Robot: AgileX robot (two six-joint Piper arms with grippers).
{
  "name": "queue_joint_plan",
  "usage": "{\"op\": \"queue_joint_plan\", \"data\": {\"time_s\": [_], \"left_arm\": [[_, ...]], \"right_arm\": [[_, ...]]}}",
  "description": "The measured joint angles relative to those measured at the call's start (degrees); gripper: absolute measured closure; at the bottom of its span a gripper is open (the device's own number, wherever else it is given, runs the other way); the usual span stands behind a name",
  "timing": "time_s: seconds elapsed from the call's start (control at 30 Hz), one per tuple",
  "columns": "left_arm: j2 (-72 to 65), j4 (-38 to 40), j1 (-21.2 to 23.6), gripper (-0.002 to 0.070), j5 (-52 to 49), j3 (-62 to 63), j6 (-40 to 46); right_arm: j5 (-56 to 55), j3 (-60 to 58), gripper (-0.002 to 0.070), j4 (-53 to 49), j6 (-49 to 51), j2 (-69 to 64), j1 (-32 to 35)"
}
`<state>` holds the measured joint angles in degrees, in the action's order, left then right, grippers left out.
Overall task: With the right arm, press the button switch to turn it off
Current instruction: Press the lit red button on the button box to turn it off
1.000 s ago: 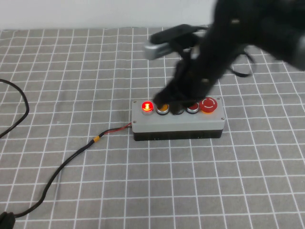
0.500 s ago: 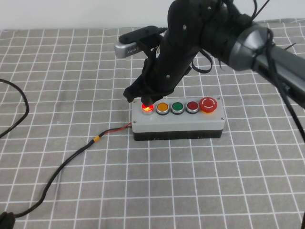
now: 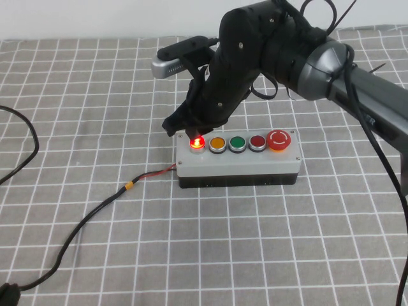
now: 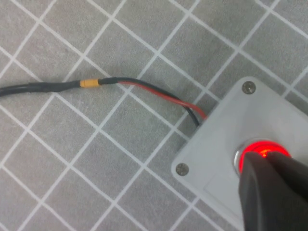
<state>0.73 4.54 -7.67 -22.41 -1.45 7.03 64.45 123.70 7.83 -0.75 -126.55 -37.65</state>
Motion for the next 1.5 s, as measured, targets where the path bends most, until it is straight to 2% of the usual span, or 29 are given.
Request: {"op": "queue_joint_plan", "data": {"time_s": [0.67,0.93,1.5], "left_arm": [[0.0,0.0,0.0,0.0678,0.0,0.0,0.0],[0.0,0.0,0.0,0.0678,0.0,0.0,0.0],[0.0,0.0,0.0,0.0678,0.0,0.0,0.0]], "right_arm": [[1.2,1.3,0.0694,0.5,0.1,-2.2,-0.1],[1.6,3.4,0.0694,-3.8,1.5,-2.9,-0.1],[1.6,4.0,0.0694,-4.0,1.8,-3.9,-0.1]]}}
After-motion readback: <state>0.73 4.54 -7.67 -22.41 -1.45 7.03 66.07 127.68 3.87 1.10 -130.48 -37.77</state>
